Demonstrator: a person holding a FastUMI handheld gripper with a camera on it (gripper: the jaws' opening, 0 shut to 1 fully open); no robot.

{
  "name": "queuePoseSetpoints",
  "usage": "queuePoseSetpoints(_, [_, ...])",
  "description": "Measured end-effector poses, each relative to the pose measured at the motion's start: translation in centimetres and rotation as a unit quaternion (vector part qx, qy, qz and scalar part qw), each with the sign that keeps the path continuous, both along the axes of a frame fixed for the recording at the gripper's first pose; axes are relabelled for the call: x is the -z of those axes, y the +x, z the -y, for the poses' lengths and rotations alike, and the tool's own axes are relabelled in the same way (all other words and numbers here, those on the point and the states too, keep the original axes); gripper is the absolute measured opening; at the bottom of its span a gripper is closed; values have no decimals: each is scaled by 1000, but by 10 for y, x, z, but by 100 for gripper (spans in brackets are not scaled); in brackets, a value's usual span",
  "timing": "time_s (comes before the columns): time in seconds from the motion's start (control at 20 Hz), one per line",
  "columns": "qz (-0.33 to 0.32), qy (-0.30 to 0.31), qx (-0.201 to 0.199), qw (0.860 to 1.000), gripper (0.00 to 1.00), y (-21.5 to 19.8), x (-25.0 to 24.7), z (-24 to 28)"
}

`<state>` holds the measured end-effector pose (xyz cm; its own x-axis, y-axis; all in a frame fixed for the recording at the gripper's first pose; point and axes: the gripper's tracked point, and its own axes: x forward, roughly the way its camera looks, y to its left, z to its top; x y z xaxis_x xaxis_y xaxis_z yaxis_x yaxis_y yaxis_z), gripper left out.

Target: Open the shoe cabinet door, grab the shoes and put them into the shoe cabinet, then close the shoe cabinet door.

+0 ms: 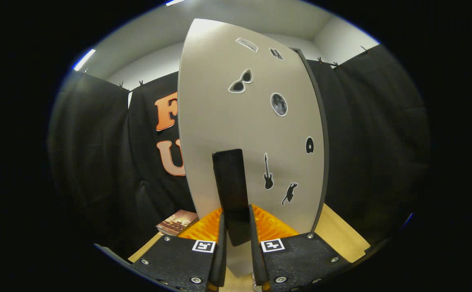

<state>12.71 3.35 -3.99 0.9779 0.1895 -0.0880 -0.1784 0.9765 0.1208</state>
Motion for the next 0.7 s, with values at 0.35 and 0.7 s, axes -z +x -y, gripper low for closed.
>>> queuePoseSetpoints(0.35, [3, 0, 6, 1000, 27, -20, 0, 38])
queuePoseSetpoints(0.7, [4, -7, 14, 1000, 26, -35, 1, 67])
